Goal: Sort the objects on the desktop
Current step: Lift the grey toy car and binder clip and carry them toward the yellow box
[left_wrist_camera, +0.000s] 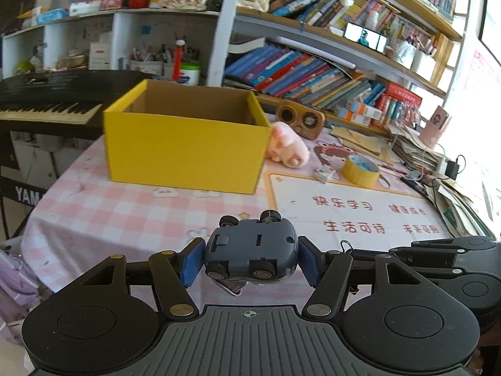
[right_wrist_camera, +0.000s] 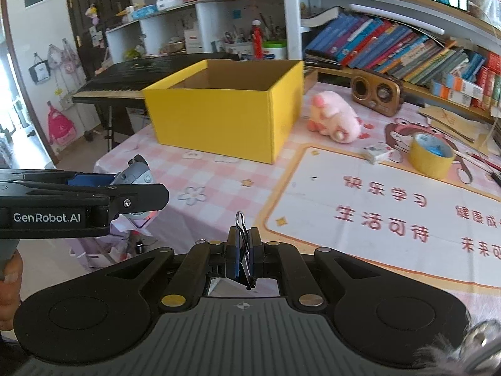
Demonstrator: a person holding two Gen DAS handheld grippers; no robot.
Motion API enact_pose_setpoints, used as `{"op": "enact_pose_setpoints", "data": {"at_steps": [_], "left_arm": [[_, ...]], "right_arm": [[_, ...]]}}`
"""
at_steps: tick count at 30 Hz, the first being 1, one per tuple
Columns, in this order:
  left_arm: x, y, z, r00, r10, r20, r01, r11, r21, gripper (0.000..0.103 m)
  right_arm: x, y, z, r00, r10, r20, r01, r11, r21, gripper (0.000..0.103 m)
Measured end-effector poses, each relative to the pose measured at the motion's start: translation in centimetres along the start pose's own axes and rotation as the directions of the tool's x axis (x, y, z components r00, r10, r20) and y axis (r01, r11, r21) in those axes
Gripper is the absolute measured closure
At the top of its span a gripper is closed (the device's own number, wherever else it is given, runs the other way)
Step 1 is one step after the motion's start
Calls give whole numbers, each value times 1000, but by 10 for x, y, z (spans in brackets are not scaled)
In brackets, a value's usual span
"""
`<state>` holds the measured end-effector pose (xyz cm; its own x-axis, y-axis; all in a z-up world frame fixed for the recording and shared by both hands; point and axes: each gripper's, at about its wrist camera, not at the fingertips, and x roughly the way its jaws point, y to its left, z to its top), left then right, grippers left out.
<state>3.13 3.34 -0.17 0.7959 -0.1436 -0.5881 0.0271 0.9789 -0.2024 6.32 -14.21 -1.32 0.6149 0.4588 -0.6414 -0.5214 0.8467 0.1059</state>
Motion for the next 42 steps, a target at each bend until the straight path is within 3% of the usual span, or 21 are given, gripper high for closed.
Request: {"op": "enact_pose_setpoints", "data": {"at_steps": [27,42], "left_arm": [[-11,48,5,1000,26,8,-26,999,-40,39],[6,56,45,998,25,63,-24,999,-21,39]], "right_arm": [[25,44,22,999,39,-17,-39,998,-39,98],[41,42,71,996,80,27,-78,994,-79,98]]}}
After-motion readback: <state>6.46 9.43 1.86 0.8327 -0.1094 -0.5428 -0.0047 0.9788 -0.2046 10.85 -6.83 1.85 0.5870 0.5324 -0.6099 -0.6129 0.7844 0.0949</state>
